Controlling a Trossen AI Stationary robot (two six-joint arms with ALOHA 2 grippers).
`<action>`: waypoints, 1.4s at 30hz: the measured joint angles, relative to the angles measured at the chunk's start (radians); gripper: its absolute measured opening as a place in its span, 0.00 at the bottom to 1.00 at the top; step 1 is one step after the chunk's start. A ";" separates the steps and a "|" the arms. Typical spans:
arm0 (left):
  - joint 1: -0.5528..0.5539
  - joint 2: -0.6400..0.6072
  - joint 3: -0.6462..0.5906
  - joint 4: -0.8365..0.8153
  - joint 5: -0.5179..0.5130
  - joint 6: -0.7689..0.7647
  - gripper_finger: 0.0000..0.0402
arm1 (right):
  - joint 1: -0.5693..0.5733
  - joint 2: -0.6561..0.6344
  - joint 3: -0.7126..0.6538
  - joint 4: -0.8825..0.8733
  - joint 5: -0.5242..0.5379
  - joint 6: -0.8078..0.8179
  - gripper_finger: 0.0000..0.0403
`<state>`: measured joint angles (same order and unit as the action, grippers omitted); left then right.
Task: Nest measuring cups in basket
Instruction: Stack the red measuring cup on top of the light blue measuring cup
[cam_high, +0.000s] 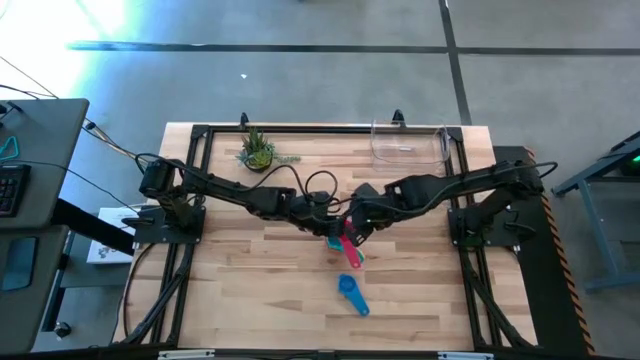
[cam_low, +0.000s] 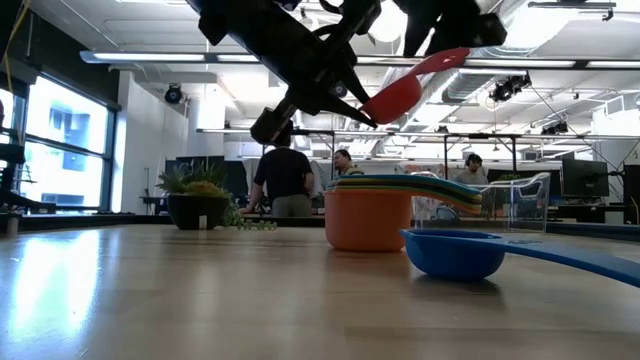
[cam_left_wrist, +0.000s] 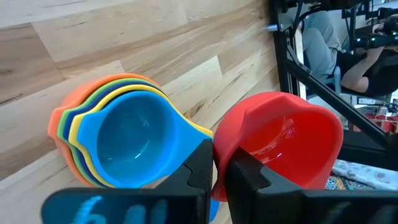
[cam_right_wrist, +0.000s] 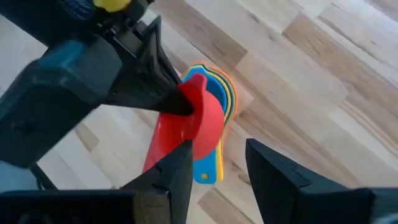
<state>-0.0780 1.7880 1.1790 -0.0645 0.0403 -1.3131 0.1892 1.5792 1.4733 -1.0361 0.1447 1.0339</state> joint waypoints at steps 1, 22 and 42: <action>0.002 0.000 0.000 0.001 0.001 0.007 0.05 | -0.007 0.007 0.000 0.005 -0.012 -0.016 0.35; 0.013 0.000 0.001 0.011 -0.012 0.076 0.05 | -0.059 0.086 0.001 0.027 -0.086 -0.113 0.33; -0.009 0.002 -0.001 -0.020 -0.069 0.218 0.04 | -0.066 0.114 0.003 0.022 -0.141 -0.125 0.07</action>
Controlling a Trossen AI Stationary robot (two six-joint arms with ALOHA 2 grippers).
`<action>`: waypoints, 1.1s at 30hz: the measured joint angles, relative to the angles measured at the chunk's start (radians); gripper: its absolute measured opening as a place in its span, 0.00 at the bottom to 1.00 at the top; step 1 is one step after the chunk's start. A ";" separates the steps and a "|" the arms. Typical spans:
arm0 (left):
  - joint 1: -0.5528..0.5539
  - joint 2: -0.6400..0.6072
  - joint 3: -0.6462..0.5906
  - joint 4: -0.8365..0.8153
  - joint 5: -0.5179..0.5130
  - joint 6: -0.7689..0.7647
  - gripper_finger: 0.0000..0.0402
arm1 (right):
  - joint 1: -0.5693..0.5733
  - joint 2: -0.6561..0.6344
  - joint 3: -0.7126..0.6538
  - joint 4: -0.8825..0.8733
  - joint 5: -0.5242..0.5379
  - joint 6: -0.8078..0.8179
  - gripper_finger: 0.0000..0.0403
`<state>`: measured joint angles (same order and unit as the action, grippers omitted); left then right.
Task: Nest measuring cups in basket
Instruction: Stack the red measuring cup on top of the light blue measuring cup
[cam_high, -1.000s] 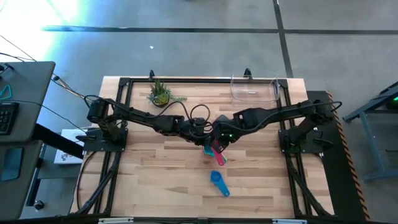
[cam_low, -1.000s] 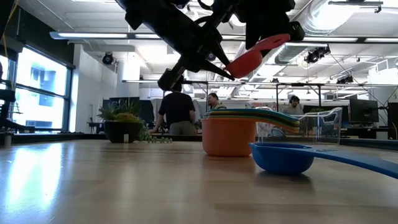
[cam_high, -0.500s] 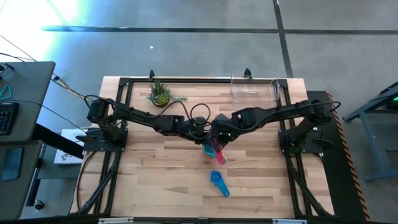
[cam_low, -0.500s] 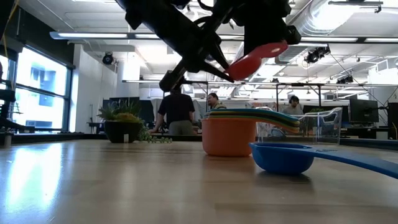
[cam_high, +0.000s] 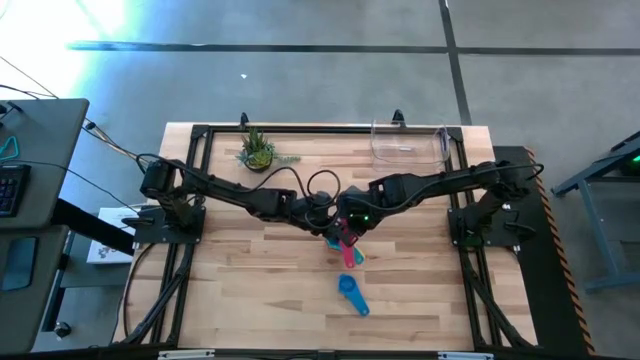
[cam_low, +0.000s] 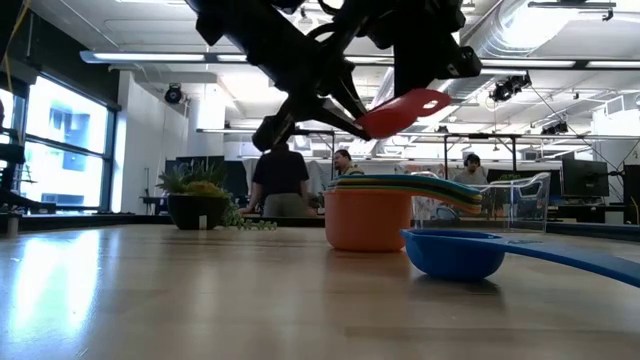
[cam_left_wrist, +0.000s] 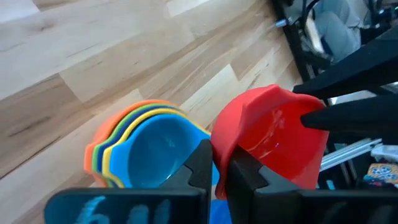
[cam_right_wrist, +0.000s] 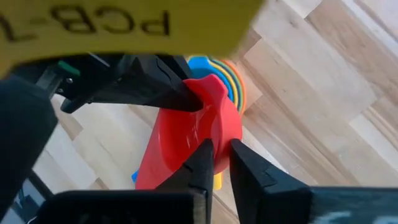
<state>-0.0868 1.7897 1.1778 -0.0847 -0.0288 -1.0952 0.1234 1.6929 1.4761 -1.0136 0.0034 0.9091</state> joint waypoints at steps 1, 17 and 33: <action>-0.002 0.000 0.000 -0.005 -0.001 0.004 0.04 | 0.000 0.002 0.000 0.003 -0.008 -0.008 0.06; -0.014 0.001 0.000 -0.029 0.011 -0.079 0.06 | 0.000 0.021 0.002 0.012 -0.041 -0.028 0.01; -0.005 -0.003 0.005 -0.053 -0.004 -0.125 0.03 | -0.040 0.024 0.236 -0.275 0.046 -0.226 0.12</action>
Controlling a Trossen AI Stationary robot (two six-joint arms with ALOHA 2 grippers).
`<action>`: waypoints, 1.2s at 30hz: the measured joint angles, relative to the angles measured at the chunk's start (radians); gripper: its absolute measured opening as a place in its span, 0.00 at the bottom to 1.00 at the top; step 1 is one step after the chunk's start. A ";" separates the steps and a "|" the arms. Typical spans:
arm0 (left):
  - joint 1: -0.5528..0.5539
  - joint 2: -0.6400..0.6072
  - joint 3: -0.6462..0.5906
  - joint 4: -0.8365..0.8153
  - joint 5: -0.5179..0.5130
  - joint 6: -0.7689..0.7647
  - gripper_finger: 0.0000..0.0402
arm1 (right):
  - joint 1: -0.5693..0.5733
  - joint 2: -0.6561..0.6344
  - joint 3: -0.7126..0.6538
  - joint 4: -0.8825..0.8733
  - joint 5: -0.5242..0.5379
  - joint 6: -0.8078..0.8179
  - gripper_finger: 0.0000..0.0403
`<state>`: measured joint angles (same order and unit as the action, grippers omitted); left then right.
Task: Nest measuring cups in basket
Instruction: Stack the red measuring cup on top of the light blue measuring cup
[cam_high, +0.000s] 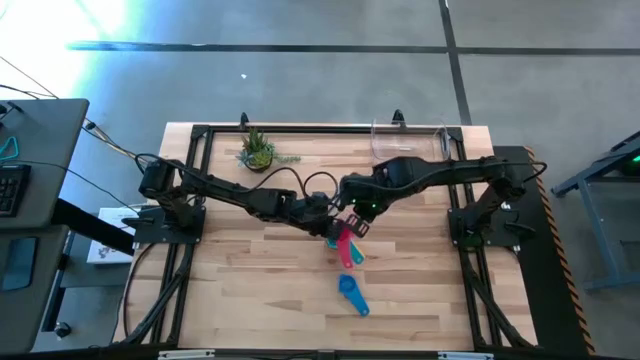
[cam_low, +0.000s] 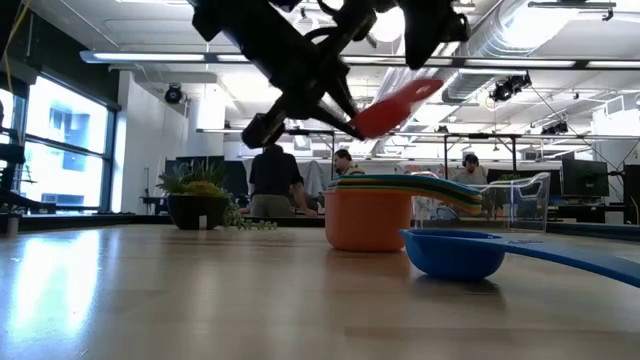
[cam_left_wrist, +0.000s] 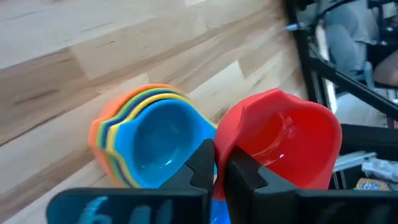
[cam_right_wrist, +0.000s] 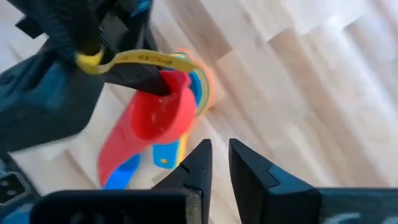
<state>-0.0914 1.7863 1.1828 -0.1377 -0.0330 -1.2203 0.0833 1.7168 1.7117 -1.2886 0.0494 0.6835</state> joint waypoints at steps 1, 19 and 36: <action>0.001 0.000 0.000 -0.016 -0.001 -0.006 0.03 | -0.005 0.000 0.020 -0.021 0.012 -0.014 0.12; -0.013 -0.072 -0.002 -0.424 0.008 -0.067 0.03 | -0.085 -0.013 0.368 -0.283 0.184 -0.221 0.12; -0.159 0.003 -0.004 -0.375 0.057 -0.203 0.04 | -0.136 -0.020 0.368 -0.278 0.186 -0.300 0.12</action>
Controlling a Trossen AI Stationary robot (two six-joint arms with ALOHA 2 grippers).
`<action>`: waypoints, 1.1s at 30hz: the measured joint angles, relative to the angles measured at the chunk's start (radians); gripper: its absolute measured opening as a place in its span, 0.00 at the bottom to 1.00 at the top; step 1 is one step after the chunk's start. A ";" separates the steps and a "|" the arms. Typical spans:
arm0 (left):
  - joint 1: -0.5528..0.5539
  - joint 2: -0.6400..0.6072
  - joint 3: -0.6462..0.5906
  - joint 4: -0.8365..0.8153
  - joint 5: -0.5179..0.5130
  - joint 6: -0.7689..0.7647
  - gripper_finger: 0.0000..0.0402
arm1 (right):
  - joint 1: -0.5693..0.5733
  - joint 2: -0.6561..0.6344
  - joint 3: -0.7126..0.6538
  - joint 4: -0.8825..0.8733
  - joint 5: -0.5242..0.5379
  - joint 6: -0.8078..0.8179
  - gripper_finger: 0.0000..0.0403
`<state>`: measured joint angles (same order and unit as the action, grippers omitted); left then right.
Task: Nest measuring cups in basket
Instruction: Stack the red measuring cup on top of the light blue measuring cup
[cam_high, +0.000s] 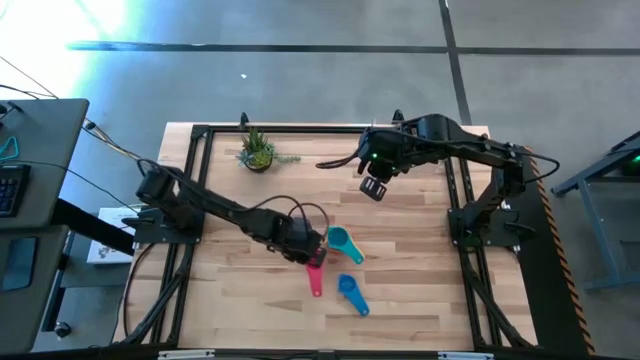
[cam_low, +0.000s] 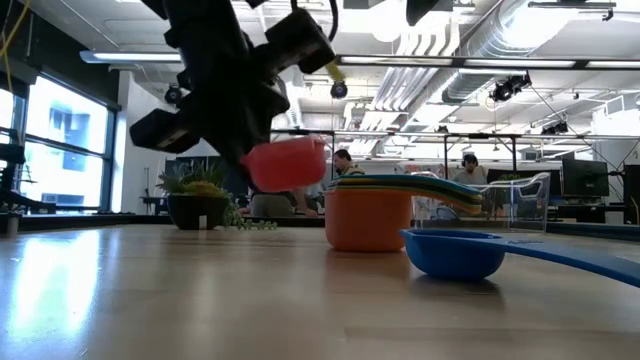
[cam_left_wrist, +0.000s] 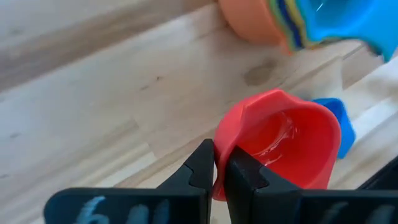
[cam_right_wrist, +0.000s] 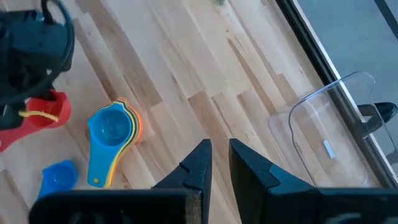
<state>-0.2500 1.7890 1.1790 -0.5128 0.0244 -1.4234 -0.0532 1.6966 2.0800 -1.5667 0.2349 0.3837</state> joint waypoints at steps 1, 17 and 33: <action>-0.005 0.006 0.000 0.010 0.000 -0.009 0.04 | 0.000 0.000 0.000 0.000 0.001 0.000 0.12; -0.019 0.087 0.000 0.048 0.048 -0.013 0.05 | 0.000 0.000 0.000 -0.001 -0.002 0.001 0.12; 0.001 0.089 0.000 0.066 0.132 0.052 0.20 | 0.000 0.000 0.000 0.000 -0.002 0.000 0.12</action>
<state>-0.2491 1.8782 1.1790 -0.4473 0.1564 -1.3718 -0.0528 1.6967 2.0800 -1.5670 0.2332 0.3833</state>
